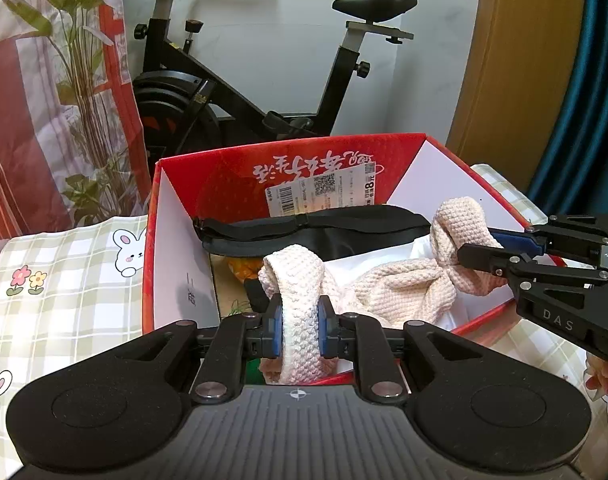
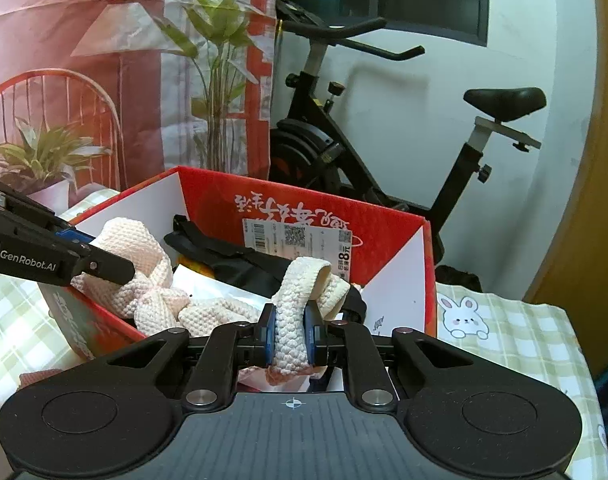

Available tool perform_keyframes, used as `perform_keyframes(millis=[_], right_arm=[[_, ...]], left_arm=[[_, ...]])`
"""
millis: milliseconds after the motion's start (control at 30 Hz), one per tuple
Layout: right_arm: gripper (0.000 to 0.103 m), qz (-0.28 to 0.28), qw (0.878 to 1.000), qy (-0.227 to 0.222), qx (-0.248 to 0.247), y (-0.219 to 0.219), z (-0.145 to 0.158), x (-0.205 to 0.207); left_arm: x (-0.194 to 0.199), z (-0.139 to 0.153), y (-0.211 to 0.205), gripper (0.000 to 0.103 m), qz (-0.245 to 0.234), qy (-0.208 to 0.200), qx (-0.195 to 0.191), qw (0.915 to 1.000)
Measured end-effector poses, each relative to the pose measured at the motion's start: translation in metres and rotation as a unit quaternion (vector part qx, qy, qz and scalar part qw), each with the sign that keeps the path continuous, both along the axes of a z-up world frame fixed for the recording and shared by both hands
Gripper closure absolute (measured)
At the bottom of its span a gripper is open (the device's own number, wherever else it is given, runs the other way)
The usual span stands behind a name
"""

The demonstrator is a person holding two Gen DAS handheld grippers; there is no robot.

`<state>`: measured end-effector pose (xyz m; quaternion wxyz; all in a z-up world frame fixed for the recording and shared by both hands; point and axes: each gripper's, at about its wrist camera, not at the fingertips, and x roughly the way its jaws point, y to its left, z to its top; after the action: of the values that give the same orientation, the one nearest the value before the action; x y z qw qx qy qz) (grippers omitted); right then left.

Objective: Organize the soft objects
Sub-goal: 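Lower the beige towel into the box and open both grippers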

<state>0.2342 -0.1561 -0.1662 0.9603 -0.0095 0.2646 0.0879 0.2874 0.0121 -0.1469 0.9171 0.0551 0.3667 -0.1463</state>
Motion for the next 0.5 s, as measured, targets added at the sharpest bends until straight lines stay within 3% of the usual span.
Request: perform_keyframes(millis=[500], right_arm=[[0.089,-0.006,1.000,0.004,0.004,-0.0037,-0.0036,-0.0021]], left_arm=[[-0.0055,-0.0025,-0.0026,0.084,0.003,0.000,0.008,1.0000]])
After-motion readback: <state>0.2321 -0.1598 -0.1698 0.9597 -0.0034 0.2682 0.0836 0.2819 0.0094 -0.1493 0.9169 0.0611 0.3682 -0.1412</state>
